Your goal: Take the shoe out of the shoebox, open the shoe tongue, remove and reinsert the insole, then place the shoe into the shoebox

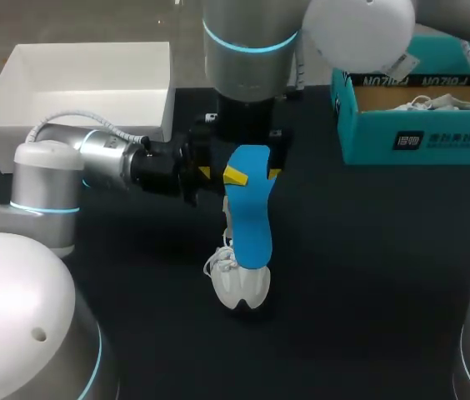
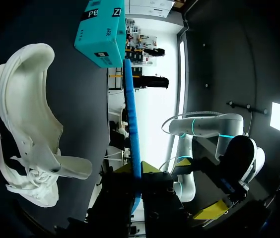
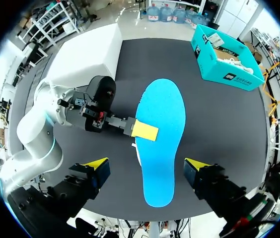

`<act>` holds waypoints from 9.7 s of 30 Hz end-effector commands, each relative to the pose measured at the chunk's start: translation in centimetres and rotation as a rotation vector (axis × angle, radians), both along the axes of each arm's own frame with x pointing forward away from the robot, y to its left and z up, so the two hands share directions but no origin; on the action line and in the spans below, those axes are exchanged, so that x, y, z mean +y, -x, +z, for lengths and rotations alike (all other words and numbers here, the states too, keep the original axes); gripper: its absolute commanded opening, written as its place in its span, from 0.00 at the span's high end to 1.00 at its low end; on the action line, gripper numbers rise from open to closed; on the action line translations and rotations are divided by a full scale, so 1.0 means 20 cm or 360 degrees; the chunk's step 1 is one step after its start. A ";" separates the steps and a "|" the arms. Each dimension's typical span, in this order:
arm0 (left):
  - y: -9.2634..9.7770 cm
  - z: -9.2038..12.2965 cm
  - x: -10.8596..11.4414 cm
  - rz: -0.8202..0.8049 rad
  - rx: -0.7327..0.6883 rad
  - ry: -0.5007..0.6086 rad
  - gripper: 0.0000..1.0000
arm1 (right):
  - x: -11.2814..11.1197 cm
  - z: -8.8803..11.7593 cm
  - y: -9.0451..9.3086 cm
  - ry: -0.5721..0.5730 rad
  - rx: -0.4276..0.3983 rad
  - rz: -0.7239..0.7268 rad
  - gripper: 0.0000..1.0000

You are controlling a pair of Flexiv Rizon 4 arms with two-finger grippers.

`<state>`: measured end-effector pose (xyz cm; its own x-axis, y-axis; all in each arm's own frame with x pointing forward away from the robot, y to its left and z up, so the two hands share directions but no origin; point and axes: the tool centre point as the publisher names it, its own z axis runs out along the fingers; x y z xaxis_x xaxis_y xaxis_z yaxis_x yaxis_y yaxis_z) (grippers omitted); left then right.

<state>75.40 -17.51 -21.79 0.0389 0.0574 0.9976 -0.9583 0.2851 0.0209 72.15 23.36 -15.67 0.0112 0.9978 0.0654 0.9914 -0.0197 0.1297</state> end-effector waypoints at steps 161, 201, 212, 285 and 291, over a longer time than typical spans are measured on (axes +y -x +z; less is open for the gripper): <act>0.06 0.43 0.14 0.0452 -0.2144 0.0298 1.00 | -0.48 -0.16 -0.08 -0.2231 -0.0198 0.0212 0.00; 0.01 0.34 0.22 0.0412 -0.3387 0.0493 1.00 | -0.48 -0.16 -0.08 -0.2231 -0.0198 0.0212 0.00; -0.11 0.51 0.23 0.0690 -0.3877 0.0617 1.00 | -0.48 -0.16 -0.08 -0.2231 -0.0198 0.0212 0.00; -0.20 0.16 -0.06 0.0057 -0.5377 0.0454 1.00 | -0.16 -0.14 -0.12 -0.2166 0.0104 0.0281 0.52; -0.20 0.18 -0.09 0.0111 -0.5392 0.0483 1.00 | -0.16 -0.15 -0.13 -0.2166 0.0099 0.0268 0.62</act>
<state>79.19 -18.75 -18.18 0.2219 0.0031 -0.9751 0.9685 0.1154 0.2208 74.71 19.93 -18.49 -0.0645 0.1340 0.9889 0.9977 0.0291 0.0611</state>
